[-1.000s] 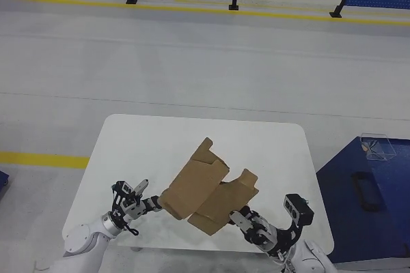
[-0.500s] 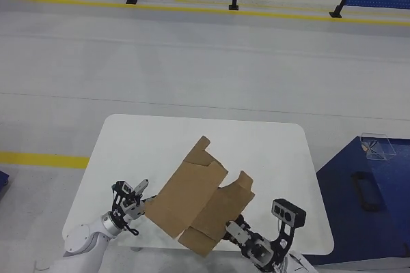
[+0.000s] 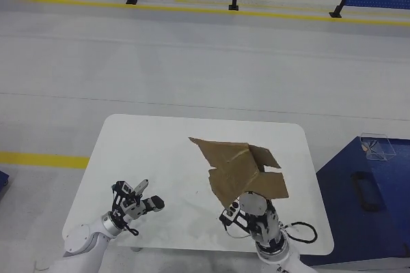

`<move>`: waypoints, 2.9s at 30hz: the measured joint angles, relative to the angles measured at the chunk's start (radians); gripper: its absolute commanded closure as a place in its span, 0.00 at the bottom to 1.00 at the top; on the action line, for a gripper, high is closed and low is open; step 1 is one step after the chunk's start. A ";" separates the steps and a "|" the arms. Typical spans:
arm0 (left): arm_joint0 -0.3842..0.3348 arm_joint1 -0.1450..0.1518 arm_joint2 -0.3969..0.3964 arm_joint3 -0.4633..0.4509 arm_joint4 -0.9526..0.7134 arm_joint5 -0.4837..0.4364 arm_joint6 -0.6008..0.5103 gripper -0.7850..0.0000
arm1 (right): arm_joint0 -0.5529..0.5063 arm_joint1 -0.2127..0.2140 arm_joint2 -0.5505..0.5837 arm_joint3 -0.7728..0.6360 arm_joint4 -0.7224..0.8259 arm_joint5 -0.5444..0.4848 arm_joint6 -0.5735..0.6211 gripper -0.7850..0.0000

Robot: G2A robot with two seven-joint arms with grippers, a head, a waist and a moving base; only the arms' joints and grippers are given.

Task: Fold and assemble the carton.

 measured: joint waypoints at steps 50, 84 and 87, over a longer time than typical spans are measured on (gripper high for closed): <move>0.024 0.047 -0.016 -0.248 0.131 -0.085 -0.409 0.61 | -0.093 0.007 0.241 0.096 -1.670 -0.858 -0.110 1.00; 0.210 -0.016 0.147 -0.376 0.050 -0.585 0.225 1.00 | -0.155 -0.056 0.318 0.067 -2.529 -1.338 -0.937 0.00; 0.198 -0.032 0.220 -0.358 0.028 -0.631 0.269 1.00 | -0.143 -0.074 0.277 0.091 -2.670 -1.323 -1.036 0.25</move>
